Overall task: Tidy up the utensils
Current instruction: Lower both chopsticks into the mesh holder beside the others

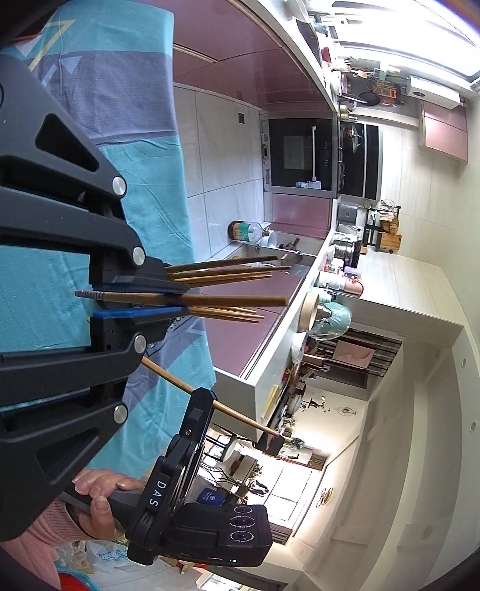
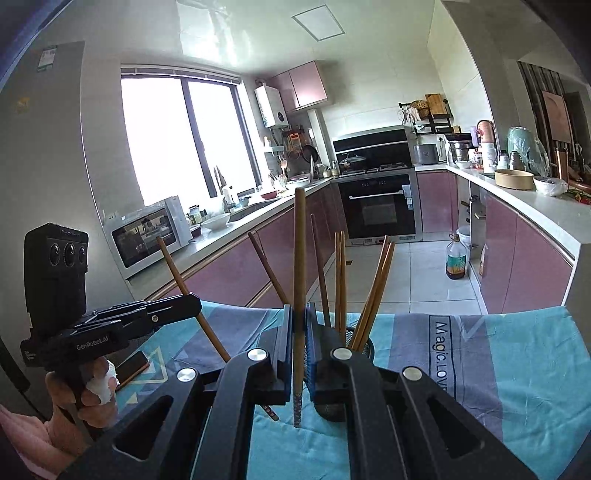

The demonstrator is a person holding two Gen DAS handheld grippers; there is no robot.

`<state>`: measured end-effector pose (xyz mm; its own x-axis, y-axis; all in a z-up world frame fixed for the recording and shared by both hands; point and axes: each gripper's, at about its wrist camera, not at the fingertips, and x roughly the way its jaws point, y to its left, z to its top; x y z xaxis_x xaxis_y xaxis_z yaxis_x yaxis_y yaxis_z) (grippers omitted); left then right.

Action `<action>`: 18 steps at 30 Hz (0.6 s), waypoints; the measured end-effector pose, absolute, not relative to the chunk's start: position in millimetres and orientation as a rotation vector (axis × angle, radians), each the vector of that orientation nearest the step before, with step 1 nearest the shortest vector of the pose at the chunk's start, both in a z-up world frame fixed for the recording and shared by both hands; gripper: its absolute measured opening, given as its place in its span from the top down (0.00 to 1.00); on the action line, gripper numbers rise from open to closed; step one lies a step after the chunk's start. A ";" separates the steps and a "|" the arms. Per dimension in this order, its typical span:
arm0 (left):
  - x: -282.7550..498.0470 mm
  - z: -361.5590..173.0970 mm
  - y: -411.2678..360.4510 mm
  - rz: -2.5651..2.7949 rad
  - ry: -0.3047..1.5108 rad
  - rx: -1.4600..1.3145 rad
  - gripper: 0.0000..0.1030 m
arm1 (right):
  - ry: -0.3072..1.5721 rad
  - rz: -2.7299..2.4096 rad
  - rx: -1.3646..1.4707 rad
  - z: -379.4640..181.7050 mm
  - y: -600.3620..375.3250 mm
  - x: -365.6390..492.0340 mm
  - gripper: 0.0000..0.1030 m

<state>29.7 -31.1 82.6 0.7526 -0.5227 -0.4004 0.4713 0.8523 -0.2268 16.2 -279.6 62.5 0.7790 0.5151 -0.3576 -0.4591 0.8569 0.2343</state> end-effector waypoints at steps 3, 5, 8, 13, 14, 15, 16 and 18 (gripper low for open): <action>31.7 92.7 -31.9 -0.543 0.451 -0.114 0.93 | 0.410 0.525 0.134 68.3 -280.5 19.8 0.95; 32.5 99.1 -31.9 -0.540 0.434 -0.114 0.93 | 0.399 0.523 0.134 72.5 -281.3 21.7 0.95; 35.4 109.0 -33.5 -0.540 0.411 -0.113 0.93 | 0.382 0.522 0.134 79.8 -282.3 26.3 0.95; 36.7 123.2 -38.9 -0.550 0.377 -0.109 0.93 | 0.359 0.516 0.132 88.1 -283.4 31.7 0.95; 37.8 124.9 -40.4 -0.549 0.374 -0.110 0.93 | 0.354 0.514 0.131 89.4 -283.6 33.3 0.95; 39.4 127.3 -42.3 -0.547 0.370 -0.108 0.93 | 0.351 0.509 0.130 89.5 -282.2 35.0 0.95; 40.3 128.1 -44.3 -0.543 0.367 -0.106 0.93 | 0.349 0.502 0.129 89.7 -282.5 36.7 0.95; 42.0 128.4 -48.1 -0.546 0.368 -0.108 0.93 | 0.350 0.494 0.133 88.8 -283.5 41.4 0.95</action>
<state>42.0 -48.1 128.4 0.7912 -0.5255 -0.3129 0.4871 0.8508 -0.1972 41.4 -283.5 88.8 0.8227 0.4851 -0.2963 -0.4400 0.8735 0.2083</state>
